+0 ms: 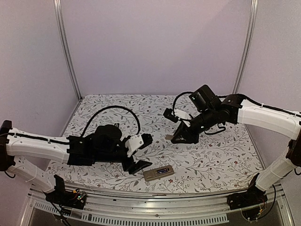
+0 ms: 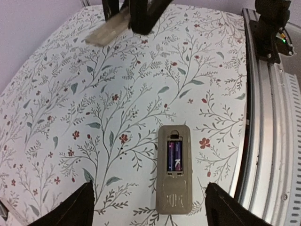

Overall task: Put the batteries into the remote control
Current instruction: Adjust the remote control without the battery cover at the center of the board.

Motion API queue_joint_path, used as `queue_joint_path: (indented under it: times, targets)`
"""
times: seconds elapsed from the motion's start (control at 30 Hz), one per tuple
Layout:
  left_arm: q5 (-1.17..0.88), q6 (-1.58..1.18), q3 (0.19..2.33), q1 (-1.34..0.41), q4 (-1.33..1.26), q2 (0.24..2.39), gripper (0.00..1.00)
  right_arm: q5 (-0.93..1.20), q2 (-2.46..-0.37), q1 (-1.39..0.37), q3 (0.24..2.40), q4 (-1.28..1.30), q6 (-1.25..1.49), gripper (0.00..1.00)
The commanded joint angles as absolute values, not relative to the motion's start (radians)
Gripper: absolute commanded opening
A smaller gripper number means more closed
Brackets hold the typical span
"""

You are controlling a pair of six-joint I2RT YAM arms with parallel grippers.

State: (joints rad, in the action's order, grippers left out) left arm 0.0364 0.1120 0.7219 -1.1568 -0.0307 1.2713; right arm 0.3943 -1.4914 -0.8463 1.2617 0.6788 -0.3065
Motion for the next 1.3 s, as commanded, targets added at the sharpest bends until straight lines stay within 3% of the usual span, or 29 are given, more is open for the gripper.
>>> queue_joint_path:
  times: [0.0,0.23,0.47,0.83,1.27]
  targets:
    - [0.052,-0.008,0.711,-1.184,0.045,1.454,0.81,0.337,-1.465,-0.835,1.224,0.642,-0.254,0.04]
    - [-0.042,0.065,0.704,-1.203,-0.101,1.609,0.82,0.333,-1.447,-0.833,1.187,0.634,-0.233,0.04]
    - [-0.003,0.108,0.732,-1.204,-0.126,1.721,0.80,0.336,-1.416,-0.833,1.163,0.621,-0.216,0.04]
    - [-0.048,0.174,0.732,-1.201,-0.125,1.764,0.42,0.342,-1.404,-0.833,1.152,0.612,-0.211,0.04]
    - [-0.046,0.375,0.717,-1.160,-0.150,1.749,0.44,0.352,-1.390,-0.833,1.113,0.604,-0.204,0.04]
